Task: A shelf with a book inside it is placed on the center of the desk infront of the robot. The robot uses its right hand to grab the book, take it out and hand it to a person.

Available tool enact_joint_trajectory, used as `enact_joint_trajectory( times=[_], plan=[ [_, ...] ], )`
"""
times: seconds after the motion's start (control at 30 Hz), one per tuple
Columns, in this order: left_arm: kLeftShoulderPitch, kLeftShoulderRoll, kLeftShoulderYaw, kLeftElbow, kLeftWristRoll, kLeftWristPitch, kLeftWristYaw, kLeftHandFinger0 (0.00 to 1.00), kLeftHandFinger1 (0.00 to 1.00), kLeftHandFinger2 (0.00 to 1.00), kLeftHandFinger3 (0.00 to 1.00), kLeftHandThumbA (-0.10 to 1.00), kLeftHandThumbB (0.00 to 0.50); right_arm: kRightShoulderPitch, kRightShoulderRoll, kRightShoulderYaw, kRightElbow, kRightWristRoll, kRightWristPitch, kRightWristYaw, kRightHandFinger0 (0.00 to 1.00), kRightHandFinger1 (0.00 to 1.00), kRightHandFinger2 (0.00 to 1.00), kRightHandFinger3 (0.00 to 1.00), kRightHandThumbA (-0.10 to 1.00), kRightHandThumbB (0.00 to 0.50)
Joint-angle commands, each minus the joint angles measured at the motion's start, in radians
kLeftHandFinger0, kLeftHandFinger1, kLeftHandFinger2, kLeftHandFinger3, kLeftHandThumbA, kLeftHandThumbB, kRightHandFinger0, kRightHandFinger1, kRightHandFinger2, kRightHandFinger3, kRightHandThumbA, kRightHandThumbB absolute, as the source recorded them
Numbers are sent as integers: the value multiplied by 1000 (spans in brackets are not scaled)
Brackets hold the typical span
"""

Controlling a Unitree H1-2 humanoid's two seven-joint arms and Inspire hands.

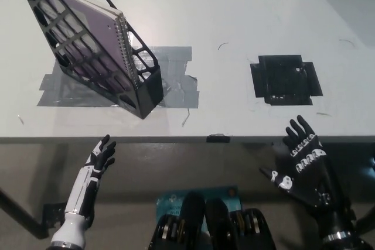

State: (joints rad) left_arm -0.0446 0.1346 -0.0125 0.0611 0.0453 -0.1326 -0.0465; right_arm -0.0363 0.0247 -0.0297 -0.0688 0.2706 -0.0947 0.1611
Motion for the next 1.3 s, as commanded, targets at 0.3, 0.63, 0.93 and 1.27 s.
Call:
enact_joint_trajectory(
  times=[0.3,0.63,0.93,1.27],
  plan=[
    [22,-1,-10,-18,-8,-55,-20,1000,1000,1000,1000,1000,219,-347,55,89,-148,-114,98,-53,1000,1000,1000,1000,1000,263],
    [17,-3,-17,-26,11,-38,-21,1000,1000,1000,1000,1000,274,-695,133,153,179,-194,99,-79,1000,1000,1000,1000,1000,233],
    [22,-2,-35,-21,-2,-54,-41,1000,1000,1000,1000,1000,272,-880,194,140,490,-194,45,-91,1000,1000,1000,1000,1000,332],
    [15,3,-43,-48,20,-25,-45,1000,1000,1000,1000,1000,277,-944,235,129,645,-212,8,-118,1000,1000,1000,1000,1000,311]
  ],
)
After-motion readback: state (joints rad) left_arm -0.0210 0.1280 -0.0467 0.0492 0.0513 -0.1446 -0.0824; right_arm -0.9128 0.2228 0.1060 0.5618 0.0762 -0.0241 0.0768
